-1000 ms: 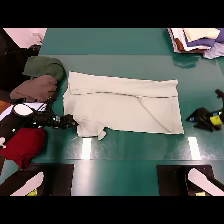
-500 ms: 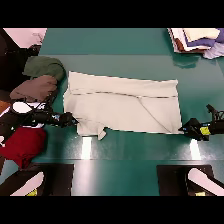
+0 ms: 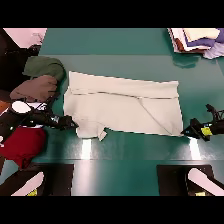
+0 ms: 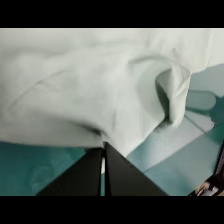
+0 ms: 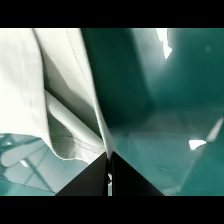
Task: Fold the shirts.
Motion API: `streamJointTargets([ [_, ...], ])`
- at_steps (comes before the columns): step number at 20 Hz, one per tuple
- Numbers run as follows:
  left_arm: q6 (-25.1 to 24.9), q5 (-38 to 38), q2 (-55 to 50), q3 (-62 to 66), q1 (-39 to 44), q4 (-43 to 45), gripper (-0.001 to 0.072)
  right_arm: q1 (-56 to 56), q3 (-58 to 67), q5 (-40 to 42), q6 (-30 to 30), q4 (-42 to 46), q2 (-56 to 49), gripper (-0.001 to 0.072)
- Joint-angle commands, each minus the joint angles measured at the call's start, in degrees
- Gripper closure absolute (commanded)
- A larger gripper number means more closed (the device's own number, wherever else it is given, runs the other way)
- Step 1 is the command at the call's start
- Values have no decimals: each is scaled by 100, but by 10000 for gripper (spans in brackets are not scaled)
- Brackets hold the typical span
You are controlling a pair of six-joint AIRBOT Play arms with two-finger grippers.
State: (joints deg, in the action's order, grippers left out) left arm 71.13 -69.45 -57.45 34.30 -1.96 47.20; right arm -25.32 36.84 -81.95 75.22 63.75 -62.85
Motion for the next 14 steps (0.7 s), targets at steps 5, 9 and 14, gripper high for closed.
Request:
streamJointTargets([
  [5, 1058, -2039, 1996, 168, 2, 651, 682, -15, 573, -1598, 358, 1316, 2083, 700],
  [9, 1154, -2120, 2186, 800, 2, 492, 681, -13, 1091, -1558, 621, 1226, 2474, 700],
  [14, 1067, 74, 1834, 999, 2, 693, 681, 516, 1803, -863, 638, 774, 1272, 700],
])
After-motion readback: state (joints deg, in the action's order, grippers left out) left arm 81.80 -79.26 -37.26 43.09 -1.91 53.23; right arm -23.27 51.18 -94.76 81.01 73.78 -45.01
